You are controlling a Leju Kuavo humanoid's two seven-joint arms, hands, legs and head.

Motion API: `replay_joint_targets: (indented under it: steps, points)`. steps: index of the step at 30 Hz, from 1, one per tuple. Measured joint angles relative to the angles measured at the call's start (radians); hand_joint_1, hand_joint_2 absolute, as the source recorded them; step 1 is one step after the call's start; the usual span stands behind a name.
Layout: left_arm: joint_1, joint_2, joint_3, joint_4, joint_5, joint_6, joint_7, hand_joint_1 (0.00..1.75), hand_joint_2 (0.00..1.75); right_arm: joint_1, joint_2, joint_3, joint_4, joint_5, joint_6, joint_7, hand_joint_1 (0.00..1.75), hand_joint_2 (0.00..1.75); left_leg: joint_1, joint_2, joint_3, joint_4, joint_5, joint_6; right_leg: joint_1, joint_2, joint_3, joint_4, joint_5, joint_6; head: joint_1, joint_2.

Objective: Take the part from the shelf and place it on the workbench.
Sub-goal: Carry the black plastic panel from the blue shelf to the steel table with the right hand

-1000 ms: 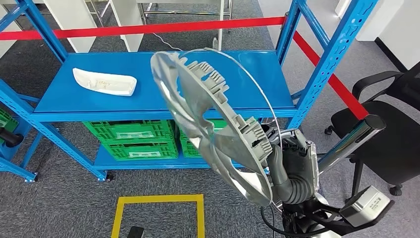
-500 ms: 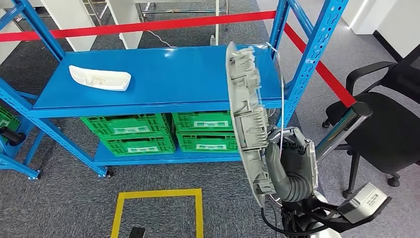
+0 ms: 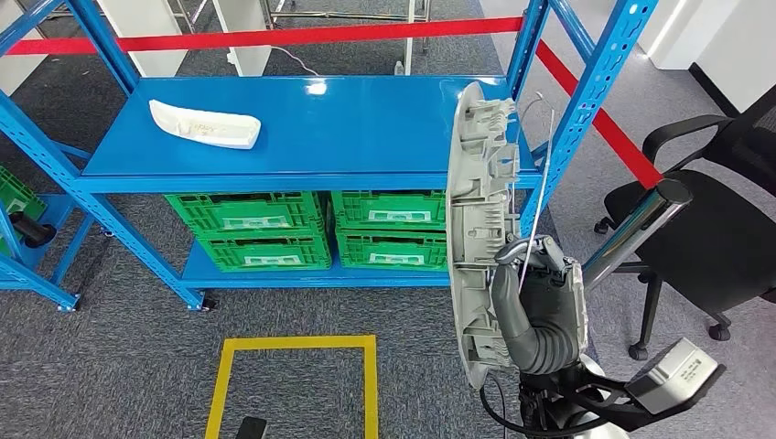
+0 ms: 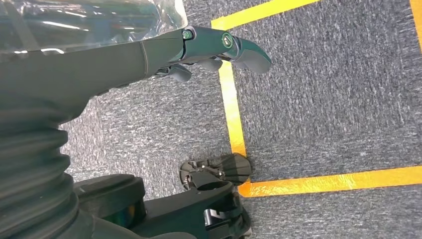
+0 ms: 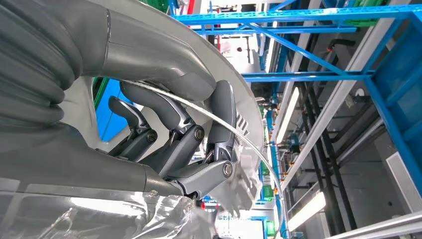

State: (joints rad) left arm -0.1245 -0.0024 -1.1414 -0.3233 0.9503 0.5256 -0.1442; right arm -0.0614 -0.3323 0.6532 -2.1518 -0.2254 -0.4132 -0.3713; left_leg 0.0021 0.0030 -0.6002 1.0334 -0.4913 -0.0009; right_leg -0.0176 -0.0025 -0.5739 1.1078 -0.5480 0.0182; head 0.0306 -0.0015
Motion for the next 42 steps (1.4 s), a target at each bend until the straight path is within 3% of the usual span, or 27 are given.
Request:
replay_joint_targets:
  steps: [2, 5, 6, 8, 10, 11, 12, 15, 17, 19, 21, 23, 25, 26, 27, 28, 30, 32, 36, 38, 40, 41, 42]
  points:
    - [0.0, 0.0, 0.0, 0.0, 0.001, 0.0, 0.0, 0.0, 1.75, -0.001, 0.0, 0.001, 0.0, 0.0, 0.001, 0.002, 1.75, 1.75, -0.002, -0.001, -0.014, 0.011, 0.005, -0.011, 0.003, 0.003, 0.021, -0.051, 0.005, -0.011, -0.001, 0.0]
    - [0.001, 0.0, 0.0, 0.0, 0.001, -0.001, 0.0, 0.0, 1.75, -0.001, 0.0, 0.002, 0.0, 0.0, 0.002, 0.007, 1.75, 1.75, -0.001, -0.002, -0.023, 0.015, 0.007, -0.03, 0.003, 0.004, 0.009, -0.053, 0.019, -0.031, -0.002, 0.0]
    - [0.001, 0.0, 0.0, 0.0, 0.002, -0.001, 0.0, 0.0, 1.75, -0.002, 0.0, 0.002, 0.0, 0.0, 0.002, 0.007, 1.75, 1.75, 0.0, -0.002, -0.028, 0.03, -0.01, -0.036, 0.001, 0.002, 0.007, -0.055, 0.024, -0.039, -0.004, 0.0]
    - [0.001, 0.0, 0.0, 0.0, 0.002, -0.001, 0.0, 0.0, 1.75, -0.003, 0.0, 0.003, 0.0, 0.0, 0.002, 0.008, 1.75, 1.75, 0.003, -0.003, -0.056, 0.117, -0.077, -0.047, -0.001, -0.001, 0.0, -0.058, 0.034, -0.049, -0.008, 0.0]
    - [0.002, 0.0, 0.0, 0.0, 0.003, -0.001, 0.0, 0.0, 1.75, -0.003, 0.0, 0.003, 0.0, 0.0, 0.002, 0.008, 1.75, 1.75, 0.006, -0.003, -0.092, 0.236, -0.141, -0.053, 0.0, -0.003, -0.01, -0.057, 0.041, -0.052, -0.009, 0.0]
    - [0.002, 0.0, 0.0, 0.0, 0.004, -0.001, 0.0, 0.0, 1.75, -0.003, 0.0, 0.003, 0.0, 0.0, 0.002, 0.009, 1.75, 1.75, 0.006, -0.003, -0.095, 0.266, -0.15, -0.053, 0.0, -0.004, -0.015, -0.057, 0.045, -0.052, -0.009, 0.0]
    - [0.003, 0.0, 0.0, 0.0, 0.004, -0.001, 0.0, 0.0, 1.75, -0.003, 0.0, 0.003, 0.0, 0.0, 0.002, 0.01, 1.75, 1.75, 0.007, -0.003, -0.081, 0.258, -0.14, -0.052, 0.001, -0.003, -0.02, -0.057, 0.049, -0.051, -0.009, 0.0]
    - [0.002, 0.0, 0.0, 0.0, 0.004, -0.001, 0.0, 0.0, 1.75, -0.003, 0.0, 0.004, 0.0, 0.0, 0.002, 0.011, 1.75, 1.75, 0.004, -0.005, 0.034, 0.072, -0.062, -0.039, 0.001, -0.002, -0.026, -0.056, 0.057, -0.043, -0.009, 0.0]
    - [0.0, 0.0, 0.0, 0.0, 0.004, -0.001, 0.0, 0.0, 1.75, -0.004, 0.0, 0.004, 0.0, 0.0, 0.002, 0.011, 1.75, 1.75, -0.001, -0.006, 0.073, -0.007, -0.045, -0.028, 0.002, -0.002, -0.032, -0.056, 0.065, -0.032, -0.009, 0.0]
    - [0.001, 0.0, 0.0, 0.0, 0.004, -0.001, 0.0, 0.0, 1.75, -0.005, 0.0, 0.004, 0.0, 0.0, 0.002, 0.011, 1.75, 1.75, -0.004, -0.006, 0.07, -0.019, -0.043, -0.018, 0.002, -0.003, -0.038, -0.059, 0.073, -0.018, -0.008, 0.0]
    - [0.001, 0.0, 0.0, 0.0, 0.004, -0.001, 0.0, 0.0, 1.75, -0.005, 0.0, 0.003, 0.0, 0.0, 0.002, 0.012, 1.75, 1.75, -0.001, -0.003, 0.065, -0.029, -0.032, -0.005, 0.001, -0.003, -0.045, -0.047, 0.059, -0.007, -0.007, 0.0]
    - [0.0, -0.001, -0.001, 0.0, 0.004, -0.001, 0.0, 0.0, 1.75, -0.006, 0.0, 0.003, 0.0, 0.0, 0.002, 0.012, 1.75, 1.75, 0.002, 0.0, 0.057, -0.035, -0.02, 0.007, 0.0, -0.003, -0.074, 0.03, -0.001, 0.0, -0.004, 0.0]
    - [0.0, -0.002, -0.001, 0.0, 0.004, -0.002, 0.0, 0.0, 1.75, -0.006, 0.0, 0.003, 0.0, 0.0, 0.002, 0.012, 1.75, 1.75, 0.0, 0.0, 0.045, -0.032, -0.014, 0.012, 0.0, -0.002, -0.119, 0.154, -0.067, 0.004, -0.002, 0.0]
    - [0.0, -0.002, -0.001, 0.0, 0.004, -0.002, 0.0, 0.0, 1.75, -0.006, 0.0, 0.003, 0.0, 0.0, 0.002, 0.013, 1.75, 1.75, 0.0, 0.0, 0.039, -0.03, -0.011, 0.012, 0.0, -0.002, -0.129, 0.193, -0.079, 0.006, -0.002, 0.0]
    - [0.001, -0.002, -0.001, 0.0, 0.004, -0.002, 0.0, 0.0, 1.75, -0.006, 0.0, 0.003, 0.0, 0.0, 0.002, 0.013, 1.75, 1.75, -0.001, 0.0, 0.033, -0.027, -0.009, 0.011, 0.0, -0.002, -0.122, 0.196, -0.073, 0.006, -0.002, 0.0]
    - [0.001, -0.002, -0.001, 0.0, 0.004, -0.002, 0.0, 0.0, 1.75, -0.006, 0.0, 0.004, 0.0, 0.0, 0.002, 0.013, 1.75, 1.75, -0.001, 0.0, 0.029, -0.023, -0.008, 0.01, 0.0, -0.002, -0.097, 0.161, -0.049, 0.006, -0.002, 0.0]
    - [0.0, -0.002, -0.001, 0.0, 0.005, -0.002, 0.0, 0.0, 1.75, -0.007, 0.0, 0.004, 0.0, 0.0, 0.002, 0.014, 1.75, 1.75, -0.002, 0.0, 0.02, -0.011, -0.008, 0.006, 0.001, -0.003, -0.025, 0.034, 0.005, 0.001, -0.002, 0.0]
    - [0.0, -0.002, -0.002, 0.0, 0.006, -0.002, 0.0, 0.0, 1.75, -0.008, 0.0, 0.003, 0.0, 0.0, 0.002, 0.014, 1.75, 1.75, -0.005, -0.001, 0.007, 0.002, -0.007, -0.005, 0.003, -0.001, 0.011, -0.045, 0.021, -0.009, -0.002, 0.0]
    - [0.0, -0.002, -0.006, 0.0, 0.007, -0.001, 0.001, 0.0, 1.75, -0.006, 0.0, 0.004, 0.0, 0.0, 0.002, 0.014, 1.75, 1.75, -0.004, -0.001, -0.008, 0.014, -0.011, -0.029, 0.002, 0.002, 0.001, -0.057, 0.028, -0.034, -0.003, 0.0]
    - [0.0, -0.002, -0.008, 0.0, 0.007, -0.001, 0.001, 0.0, 1.75, -0.007, 0.0, 0.004, 0.0, 0.0, 0.001, 0.014, 1.75, 1.75, 0.0, -0.002, -0.029, 0.08, -0.065, -0.041, -0.002, -0.001, -0.002, -0.061, 0.036, -0.045, -0.007, 0.0]
    - [0.001, -0.002, -0.009, 0.0, 0.008, -0.001, 0.001, 0.0, 1.75, -0.007, 0.0, 0.004, 0.0, -0.001, 0.001, 0.014, 1.75, 1.75, 0.004, -0.002, -0.069, 0.2, -0.132, -0.05, -0.001, -0.003, -0.008, -0.061, 0.041, -0.049, -0.01, 0.0]
    - [0.001, -0.002, -0.01, 0.0, 0.008, -0.001, 0.001, 0.0, 1.75, -0.006, 0.0, 0.004, 0.0, -0.002, 0.001, 0.014, 1.75, 1.75, 0.005, -0.002, -0.081, 0.245, -0.15, -0.052, -0.001, -0.003, -0.011, -0.06, 0.043, -0.05, -0.01, 0.0]
    - [0.002, -0.002, -0.01, 0.0, 0.009, -0.001, 0.001, 0.0, 1.75, -0.006, 0.0, 0.004, 0.0, -0.004, 0.001, 0.014, 1.75, 1.75, 0.006, -0.002, -0.078, 0.256, -0.148, -0.053, 0.0, -0.003, -0.014, -0.06, 0.046, -0.05, -0.01, 0.0]
